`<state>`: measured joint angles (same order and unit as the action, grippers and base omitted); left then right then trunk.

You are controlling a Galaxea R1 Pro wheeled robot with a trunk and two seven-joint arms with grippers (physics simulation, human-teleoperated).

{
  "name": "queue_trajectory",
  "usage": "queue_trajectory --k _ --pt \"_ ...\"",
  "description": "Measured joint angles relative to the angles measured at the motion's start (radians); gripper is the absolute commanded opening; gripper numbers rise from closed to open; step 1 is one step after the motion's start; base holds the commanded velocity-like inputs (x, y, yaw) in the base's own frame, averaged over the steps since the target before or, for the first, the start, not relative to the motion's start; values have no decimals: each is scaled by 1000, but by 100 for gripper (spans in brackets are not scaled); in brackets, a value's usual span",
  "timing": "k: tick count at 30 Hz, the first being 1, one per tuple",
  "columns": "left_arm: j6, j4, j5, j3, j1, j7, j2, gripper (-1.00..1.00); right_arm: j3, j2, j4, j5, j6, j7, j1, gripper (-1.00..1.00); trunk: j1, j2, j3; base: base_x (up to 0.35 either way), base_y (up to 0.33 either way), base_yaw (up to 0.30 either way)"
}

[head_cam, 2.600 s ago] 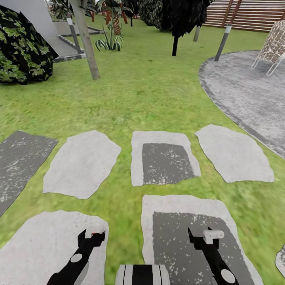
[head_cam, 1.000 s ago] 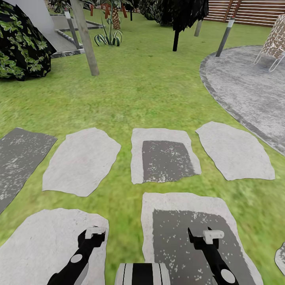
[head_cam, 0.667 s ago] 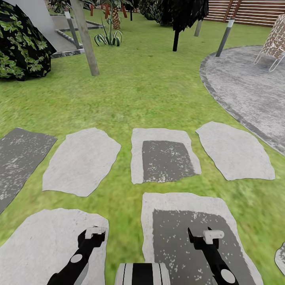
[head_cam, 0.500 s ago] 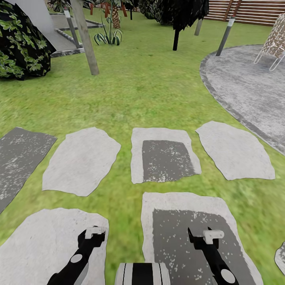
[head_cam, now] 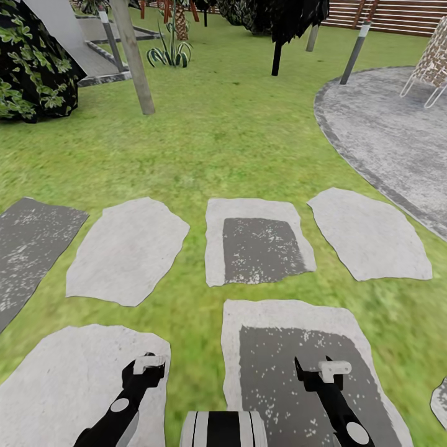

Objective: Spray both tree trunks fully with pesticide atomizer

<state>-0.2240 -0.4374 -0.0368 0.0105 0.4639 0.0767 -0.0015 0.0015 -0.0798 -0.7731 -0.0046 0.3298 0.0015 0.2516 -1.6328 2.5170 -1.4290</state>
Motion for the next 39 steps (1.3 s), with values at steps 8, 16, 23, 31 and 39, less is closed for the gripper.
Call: queue_trajectory --k 8,16,23,31,39 --pt "0 0 0 2 0 0 0 100 0 0 0 0 0 0 0 100 0 0 0 15 0 0" --pt "0 0 0 3 0 0 0 100 0 0 0 0 0 0 0 100 0 0 0 21 0 0" --pt "0 -1 0 3 0 0 0 100 0 0 0 0 0 0 0 100 0 0 0 36 0 0" --pt "0 -6 2 -1 0 -1 0 -100 0 0 0 0 0 0 0 100 0 0 0 1 0 0" --pt "0 -7 2 2 1 0 0 -100 0 0 0 0 0 0 0 100 0 0 0 0 0 0"
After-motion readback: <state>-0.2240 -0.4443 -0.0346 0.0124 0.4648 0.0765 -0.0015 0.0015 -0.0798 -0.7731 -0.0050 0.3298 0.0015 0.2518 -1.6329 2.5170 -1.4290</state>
